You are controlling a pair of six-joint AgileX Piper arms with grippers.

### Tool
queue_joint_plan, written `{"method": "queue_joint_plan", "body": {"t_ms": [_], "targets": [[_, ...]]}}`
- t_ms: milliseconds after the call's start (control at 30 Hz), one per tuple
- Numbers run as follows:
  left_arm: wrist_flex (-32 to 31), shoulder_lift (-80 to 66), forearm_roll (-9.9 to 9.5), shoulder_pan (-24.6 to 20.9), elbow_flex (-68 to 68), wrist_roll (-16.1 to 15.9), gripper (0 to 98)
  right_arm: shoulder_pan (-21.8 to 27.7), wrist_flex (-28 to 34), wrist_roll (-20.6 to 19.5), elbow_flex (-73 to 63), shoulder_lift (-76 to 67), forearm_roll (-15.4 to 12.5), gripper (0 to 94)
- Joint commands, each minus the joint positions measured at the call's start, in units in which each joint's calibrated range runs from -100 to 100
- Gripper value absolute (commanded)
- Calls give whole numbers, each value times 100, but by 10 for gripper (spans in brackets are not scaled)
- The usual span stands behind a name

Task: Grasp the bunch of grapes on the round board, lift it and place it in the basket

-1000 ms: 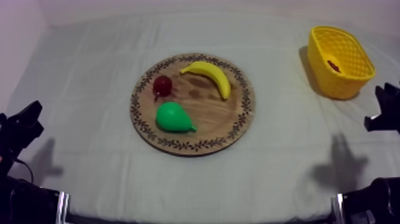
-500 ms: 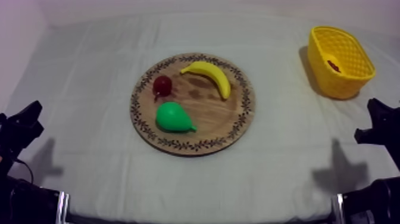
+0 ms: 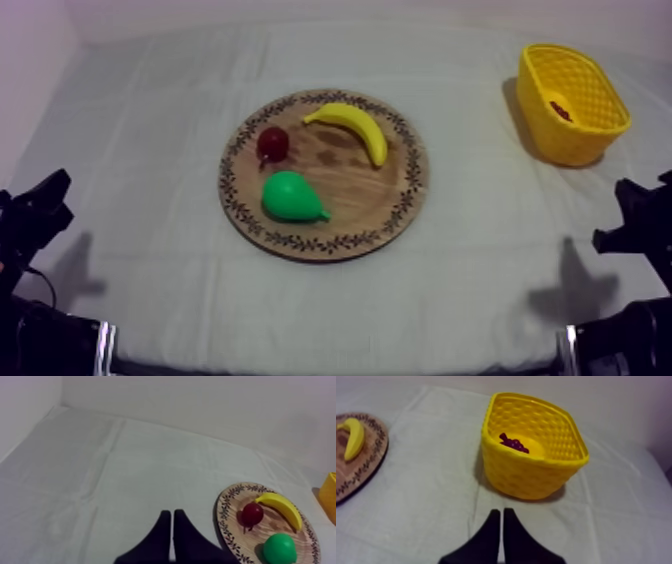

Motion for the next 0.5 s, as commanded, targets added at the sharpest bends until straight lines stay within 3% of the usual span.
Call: {"method": "queue_joint_plan", "body": {"t_ms": [0, 467], "targets": [[-5, 0, -3, 0, -3, 1, 1, 0, 9, 170, 6, -2, 0, 2], [-5, 0, -3, 0, -3, 1, 1, 0, 13, 222, 6, -2, 3, 2]]}}
